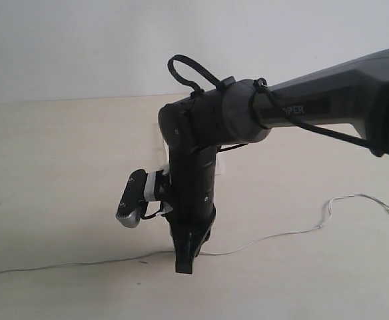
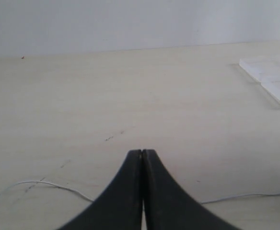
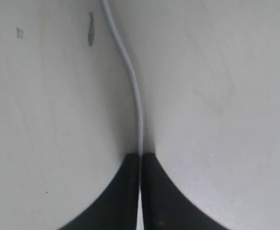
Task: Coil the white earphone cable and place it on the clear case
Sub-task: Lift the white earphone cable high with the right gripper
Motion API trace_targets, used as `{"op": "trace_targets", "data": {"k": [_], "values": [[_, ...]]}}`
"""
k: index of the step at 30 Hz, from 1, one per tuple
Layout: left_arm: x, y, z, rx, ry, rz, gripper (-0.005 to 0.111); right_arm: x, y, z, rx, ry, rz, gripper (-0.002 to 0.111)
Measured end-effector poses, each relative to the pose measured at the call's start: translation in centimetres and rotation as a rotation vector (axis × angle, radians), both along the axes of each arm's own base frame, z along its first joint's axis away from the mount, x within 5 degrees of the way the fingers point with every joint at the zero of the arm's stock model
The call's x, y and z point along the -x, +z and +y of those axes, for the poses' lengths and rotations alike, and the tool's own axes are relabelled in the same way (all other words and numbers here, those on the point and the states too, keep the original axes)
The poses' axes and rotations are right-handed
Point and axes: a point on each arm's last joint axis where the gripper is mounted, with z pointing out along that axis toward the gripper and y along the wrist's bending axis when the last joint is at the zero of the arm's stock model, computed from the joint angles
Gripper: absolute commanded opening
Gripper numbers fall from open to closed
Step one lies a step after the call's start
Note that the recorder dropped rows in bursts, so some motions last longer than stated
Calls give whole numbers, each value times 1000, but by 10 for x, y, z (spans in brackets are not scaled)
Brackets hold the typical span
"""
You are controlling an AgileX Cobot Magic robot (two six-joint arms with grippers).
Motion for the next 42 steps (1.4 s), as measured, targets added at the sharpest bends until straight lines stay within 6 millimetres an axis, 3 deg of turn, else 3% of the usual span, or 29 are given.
{"op": "trace_targets", "data": {"k": [3, 5, 6, 7, 8, 9, 11, 15, 17, 24, 32, 42], "values": [[0, 0, 0, 0, 0, 0, 0, 3, 15, -4, -10, -17, -20, 0], [0, 0, 0, 0, 0, 0, 0, 3, 52, -4, -83, -45, -103, 0], [0, 0, 0, 0, 0, 0, 0, 4, 91, -5, -173, -71, -193, 0], [0, 0, 0, 0, 0, 0, 0, 6, 107, -7, -213, -82, -232, 0], [0, 0, 0, 0, 0, 0, 0, 10, 145, -11, -312, -110, -324, 0], [0, 0, 0, 0, 0, 0, 0, 13, 166, -14, -371, -127, -378, 0], [0, 0, 0, 0, 0, 0, 0, 32, 246, -33, -618, -188, -585, 0], [0, 0, 0, 0, 0, 0, 0, 63, 330, -67, -895, -203, -871, 0], [0, 0, 0, 0, 0, 0, 0, 74, 352, -81, -950, -210, -966, 0], [0, 0, 0, 0, 0, 0, 0, 77, 369, -93, -918, -194, -1097, 0], [0, 0, 0, 0, 0, 0, 0, 85, 409, -106, -950, -216, -1176, 0], [0, 0, 0, 0, 0, 0, 0, 89, 412, -106, -983, -240, -1134, 0]]}}
